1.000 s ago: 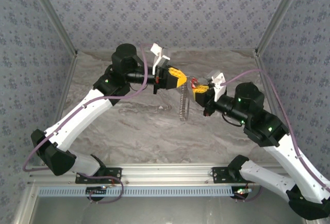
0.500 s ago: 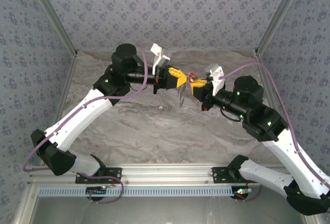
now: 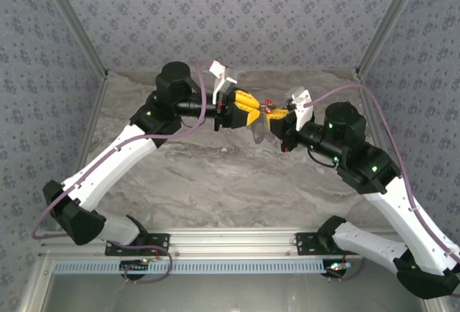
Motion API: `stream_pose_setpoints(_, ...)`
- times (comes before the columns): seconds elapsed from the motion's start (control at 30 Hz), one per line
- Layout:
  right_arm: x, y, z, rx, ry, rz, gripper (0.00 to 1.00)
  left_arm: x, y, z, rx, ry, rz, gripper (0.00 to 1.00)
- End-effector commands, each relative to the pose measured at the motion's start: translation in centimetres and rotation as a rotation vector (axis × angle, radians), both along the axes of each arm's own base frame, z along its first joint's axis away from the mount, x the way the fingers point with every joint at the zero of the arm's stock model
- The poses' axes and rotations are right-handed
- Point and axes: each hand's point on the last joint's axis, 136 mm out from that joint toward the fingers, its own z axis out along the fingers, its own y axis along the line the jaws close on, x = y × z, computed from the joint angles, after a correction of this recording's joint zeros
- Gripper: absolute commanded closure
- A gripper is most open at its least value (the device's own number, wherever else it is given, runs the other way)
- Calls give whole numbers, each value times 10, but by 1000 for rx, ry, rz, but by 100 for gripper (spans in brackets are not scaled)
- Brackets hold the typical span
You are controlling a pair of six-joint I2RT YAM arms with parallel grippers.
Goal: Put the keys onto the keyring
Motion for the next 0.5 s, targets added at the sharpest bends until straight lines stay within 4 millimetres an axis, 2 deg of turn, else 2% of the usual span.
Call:
stream_pose_setpoints(0.0,7,-5,3,-13,3,-28,100,-3,11,10,-32,-43,45,51)
stream_pose_setpoints(0.17,25,-2,-24,-23,82,-46,100,5,33,10,-46,-44,157,39)
stream_pose_setpoints(0.27,42,6,-44,-15,139,-46,100,13,52,6,-45,-38,272,35)
stream_pose_setpoints(0.47,93,33,-87,-7,236,-37,100,35,101,-11,-50,11,567,28)
